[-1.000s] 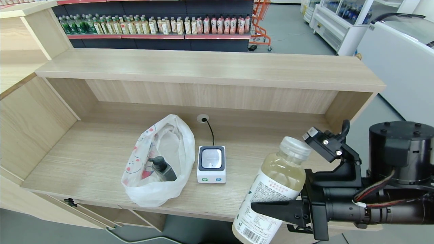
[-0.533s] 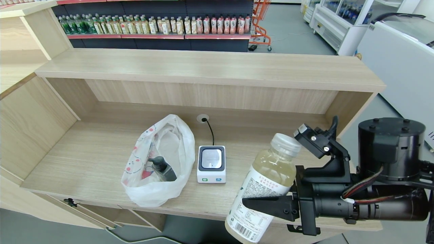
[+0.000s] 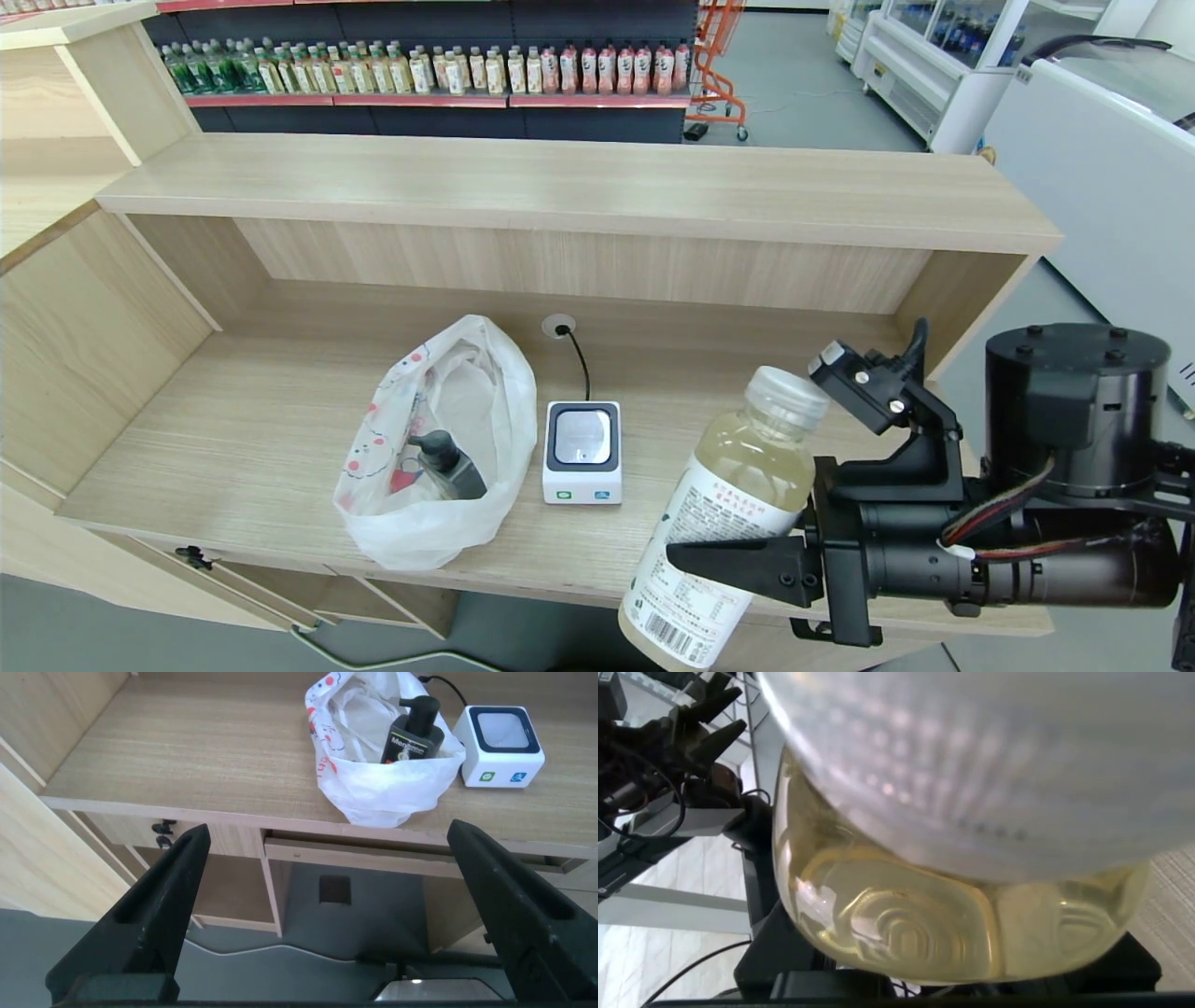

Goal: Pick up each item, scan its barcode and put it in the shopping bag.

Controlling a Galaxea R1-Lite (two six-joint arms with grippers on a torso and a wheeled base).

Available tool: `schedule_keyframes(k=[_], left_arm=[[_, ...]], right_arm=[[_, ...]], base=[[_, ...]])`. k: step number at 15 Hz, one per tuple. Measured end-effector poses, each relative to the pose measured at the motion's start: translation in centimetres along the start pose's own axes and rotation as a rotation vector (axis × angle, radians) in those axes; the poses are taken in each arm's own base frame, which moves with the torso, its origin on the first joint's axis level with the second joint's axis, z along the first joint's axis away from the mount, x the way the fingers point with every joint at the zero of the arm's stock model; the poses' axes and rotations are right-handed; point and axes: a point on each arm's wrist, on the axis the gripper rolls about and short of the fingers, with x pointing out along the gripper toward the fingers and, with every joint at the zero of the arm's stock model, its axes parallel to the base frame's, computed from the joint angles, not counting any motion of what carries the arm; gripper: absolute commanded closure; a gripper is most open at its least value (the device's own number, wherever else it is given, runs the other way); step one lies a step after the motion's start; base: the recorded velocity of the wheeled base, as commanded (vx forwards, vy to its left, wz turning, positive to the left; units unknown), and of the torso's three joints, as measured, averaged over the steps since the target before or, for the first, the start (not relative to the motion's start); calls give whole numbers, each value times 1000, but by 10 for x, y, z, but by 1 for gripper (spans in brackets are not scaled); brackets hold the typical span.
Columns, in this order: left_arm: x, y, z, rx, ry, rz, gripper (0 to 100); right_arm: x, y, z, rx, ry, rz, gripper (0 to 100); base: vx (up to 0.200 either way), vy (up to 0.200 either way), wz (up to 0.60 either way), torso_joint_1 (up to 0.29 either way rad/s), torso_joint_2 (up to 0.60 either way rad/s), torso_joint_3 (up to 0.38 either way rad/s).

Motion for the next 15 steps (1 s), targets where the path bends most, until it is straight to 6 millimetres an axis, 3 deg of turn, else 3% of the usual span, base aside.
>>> schedule_keyframes(k=[15], left_arm=[[0, 0, 0, 0, 0, 0, 0]], right_arm=[[-8, 12, 14, 59, 9, 16, 100]], base=[[0, 0, 0, 0, 0, 0]])
